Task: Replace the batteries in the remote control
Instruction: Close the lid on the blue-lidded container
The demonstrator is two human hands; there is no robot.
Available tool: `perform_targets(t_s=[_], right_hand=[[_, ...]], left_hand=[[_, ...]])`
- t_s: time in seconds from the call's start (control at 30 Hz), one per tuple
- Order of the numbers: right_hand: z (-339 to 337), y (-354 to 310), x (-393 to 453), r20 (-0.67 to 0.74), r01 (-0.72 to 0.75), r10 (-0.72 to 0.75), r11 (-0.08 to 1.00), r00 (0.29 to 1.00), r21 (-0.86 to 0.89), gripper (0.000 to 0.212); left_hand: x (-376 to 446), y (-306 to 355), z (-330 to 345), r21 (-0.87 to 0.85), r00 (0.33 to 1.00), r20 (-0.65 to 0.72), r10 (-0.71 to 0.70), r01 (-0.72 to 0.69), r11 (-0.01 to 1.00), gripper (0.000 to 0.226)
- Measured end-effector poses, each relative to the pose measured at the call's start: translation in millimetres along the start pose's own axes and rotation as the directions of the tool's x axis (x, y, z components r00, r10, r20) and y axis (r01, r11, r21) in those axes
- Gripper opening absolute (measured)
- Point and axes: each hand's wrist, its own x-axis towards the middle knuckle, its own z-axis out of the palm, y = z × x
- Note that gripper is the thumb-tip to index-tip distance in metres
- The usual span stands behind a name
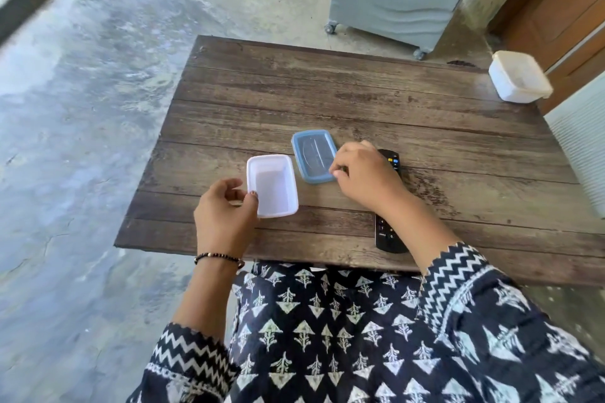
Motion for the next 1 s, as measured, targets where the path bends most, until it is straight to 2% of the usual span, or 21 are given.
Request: perform_targets(t_s=[0.03,0.1,0.17,0.23,0.3,0.37,0.43,0.5,0.6,0.77,0.9,1.0], right_hand=[[-1.5,-3.1,0.7,-0.01,-0.025,0.025,1.0,1.0,0.014,0.016],[-1.0,-13.3,5.6,-0.003,-0.085,0.085,0.996,0.996,0.012,0.04],[3.0,-26.2,11.1,0.044,-0.154,0.157,0.986,0.987,-0.062,0.065],[9.8,-35.7,15.6,0.079,-0.194,0.208,0.968,0.975,-0.158,0.076],[14.8,-39.8,18.1,0.074,-0.212,0.23,0.957,0.97,-0.198,0.078],[14.3,-40.0,18.6,0.062,-0.242,0.255,0.957,0.965,-0.16,0.076],[7.2,-38.5,14.7,0.065,-0.293,0.296,0.955,0.953,-0.046,0.075],[-4.7,-37.6,4.6,0.079,-0.348,0.34,0.927,0.937,0.138,0.072],[-16.7,-44.4,-18.3,0.123,-0.323,0.299,0.891,0.946,0.32,0.071],[-8.0,-64.9,-40.6,0.169,-0.171,0.139,0.966,0.976,0.195,0.074],[-6.3,-67.3,-41.4,0.154,-0.109,0.091,0.988,0.984,0.112,0.08],[-6.8,-70.5,-41.3,0.15,-0.066,0.055,0.996,0.987,0.068,0.076]], left_hand=[[-0.8,-1.1,-0.2,0.0,1.0,-0.006,-0.004,0.004,1.0,0.031],[-3.4,-2.3,0.2,0.0,1.0,-0.005,-0.009,0.009,1.0,0.03],[-5.7,-2.6,1.3,-0.009,1.0,0.004,-0.012,0.012,1.0,0.03],[-6.2,-2.5,2.4,-0.034,1.0,0.012,-0.021,0.021,0.999,0.03],[-6.0,-2.8,3.5,-0.058,0.999,0.022,-0.029,0.031,0.998,0.03],[-5.7,-4.6,4.2,-0.102,0.999,0.04,-0.037,0.041,0.994,0.029],[-6.9,-7.1,5.4,-0.149,0.997,0.065,-0.048,0.057,0.987,0.029],[-8.9,-8.1,7.3,-0.159,0.995,0.091,-0.038,0.052,0.986,0.031],[-11.4,-7.7,11.5,-0.198,0.993,0.114,-0.039,0.062,0.978,0.041],[-12.3,-9.3,15.5,-0.268,0.982,0.181,-0.057,0.105,0.958,0.045],[-16.8,-4.6,12.9,-0.402,0.952,0.3,-0.065,0.188,0.896,0.046],[-17.1,-0.8,12.6,-0.464,0.942,0.33,-0.067,0.224,0.857,0.053]])
